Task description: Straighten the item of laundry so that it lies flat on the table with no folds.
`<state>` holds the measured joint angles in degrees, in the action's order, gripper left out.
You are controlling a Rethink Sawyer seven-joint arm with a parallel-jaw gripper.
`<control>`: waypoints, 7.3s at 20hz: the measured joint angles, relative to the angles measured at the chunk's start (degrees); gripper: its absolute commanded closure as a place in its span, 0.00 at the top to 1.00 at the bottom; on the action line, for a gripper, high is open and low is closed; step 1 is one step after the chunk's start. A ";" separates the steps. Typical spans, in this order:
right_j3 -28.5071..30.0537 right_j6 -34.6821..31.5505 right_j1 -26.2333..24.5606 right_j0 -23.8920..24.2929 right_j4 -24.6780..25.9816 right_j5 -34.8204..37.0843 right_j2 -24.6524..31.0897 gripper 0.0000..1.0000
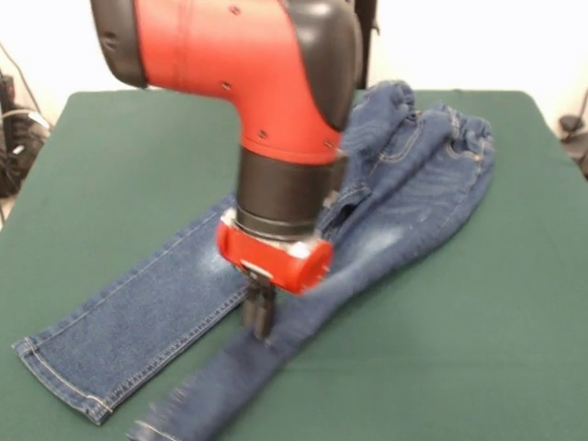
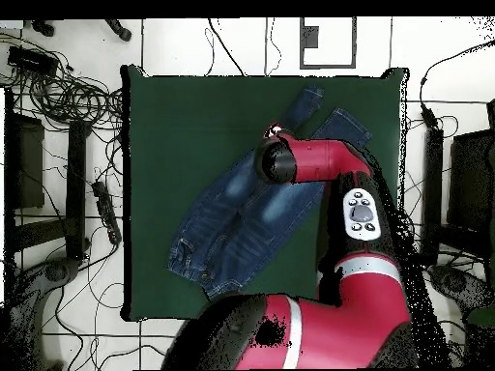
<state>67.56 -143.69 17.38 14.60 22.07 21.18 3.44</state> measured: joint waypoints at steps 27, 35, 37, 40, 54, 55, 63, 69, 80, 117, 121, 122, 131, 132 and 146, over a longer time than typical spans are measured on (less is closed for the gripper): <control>3.55 0.00 1.14 7.40 5.38 -0.01 0.51 1.00; 3.55 0.00 1.41 5.91 5.43 -0.02 -0.51 1.00; 3.55 0.00 1.77 4.71 5.43 -0.02 -1.42 1.00; 3.59 0.00 2.10 3.04 5.43 -0.02 -3.26 1.00; 5.98 -0.01 4.44 -4.68 1.79 -0.02 -13.01 1.00; 5.98 -0.01 4.39 -4.68 1.48 -0.02 -13.17 1.00; 5.76 -0.01 3.72 -4.60 -0.55 -0.02 -13.59 1.00; 4.04 -0.01 2.48 -4.57 -1.56 -0.02 -13.58 1.00; 1.00 -0.01 2.75 -3.50 -1.57 -0.01 -13.07 1.00; -13.97 -0.01 -7.12 6.87 -1.43 4.78 1.67 1.00; -15.07 -0.01 -7.81 6.99 -1.38 4.89 2.85 1.00; -15.34 0.00 -7.95 7.07 -1.37 4.95 3.13 1.00; -16.64 -0.01 -8.40 7.29 -1.14 6.84 3.52 0.00; -16.64 -0.01 -8.40 7.29 -1.12 6.83 3.52 0.00; -16.66 -0.01 -8.32 7.09 -0.63 6.82 3.48 0.00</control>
<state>50.90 -143.70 9.06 21.69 21.44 28.00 6.92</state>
